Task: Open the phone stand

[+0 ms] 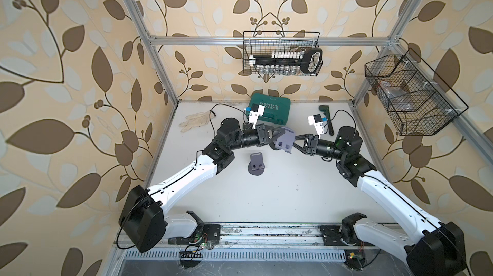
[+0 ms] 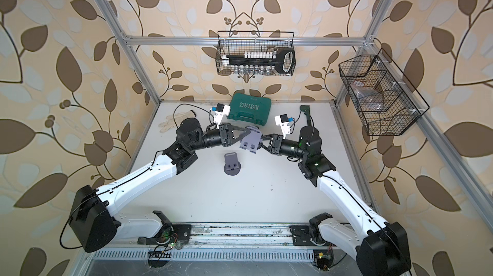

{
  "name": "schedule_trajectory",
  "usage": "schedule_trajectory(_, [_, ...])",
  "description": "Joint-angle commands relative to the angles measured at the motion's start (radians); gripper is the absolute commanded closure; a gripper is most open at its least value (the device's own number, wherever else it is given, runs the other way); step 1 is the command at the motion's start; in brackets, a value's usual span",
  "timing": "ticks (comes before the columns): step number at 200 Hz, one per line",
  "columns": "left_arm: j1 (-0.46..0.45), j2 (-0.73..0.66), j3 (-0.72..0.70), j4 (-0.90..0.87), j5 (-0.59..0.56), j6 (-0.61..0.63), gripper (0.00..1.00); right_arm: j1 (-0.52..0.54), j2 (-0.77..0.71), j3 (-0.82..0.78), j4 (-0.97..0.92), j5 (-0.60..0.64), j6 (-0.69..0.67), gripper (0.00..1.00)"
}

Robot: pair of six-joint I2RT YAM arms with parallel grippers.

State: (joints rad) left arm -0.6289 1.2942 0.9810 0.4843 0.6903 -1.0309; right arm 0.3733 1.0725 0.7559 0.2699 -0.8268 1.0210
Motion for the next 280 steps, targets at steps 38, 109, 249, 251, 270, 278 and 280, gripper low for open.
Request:
schedule_trajectory(38, [-0.034,0.017,0.013,0.14,0.064,-0.031,1.0,0.058,0.044,0.007,0.061,0.003,0.036,1.0])
schedule_trajectory(109, [-0.032,-0.032,0.052,0.184,0.098,-0.052,1.0,0.012,0.198,-0.108,0.058,-0.081,0.171,1.0])
schedule_trajectory(249, [-0.015,-0.136,0.082,0.378,0.141,0.259,1.0,-0.027,0.403,-0.307,0.403,-0.263,0.481,1.0])
schedule_trajectory(251, [-0.015,-0.136,0.081,0.383,0.141,0.262,1.0,-0.027,0.403,-0.307,0.402,-0.264,0.482,1.0])
schedule_trajectory(270, [-0.012,-0.128,0.073,0.422,0.159,0.305,1.0,-0.025,0.411,-0.305,0.396,-0.284,0.489,1.0])
schedule_trajectory(278, [-0.01,-0.127,0.077,0.419,0.173,0.336,1.0,-0.025,0.414,-0.303,0.391,-0.296,0.488,1.0])
schedule_trajectory(280, [-0.009,-0.127,0.078,0.416,0.177,0.345,1.0,-0.026,0.414,-0.303,0.389,-0.298,0.487,1.0])
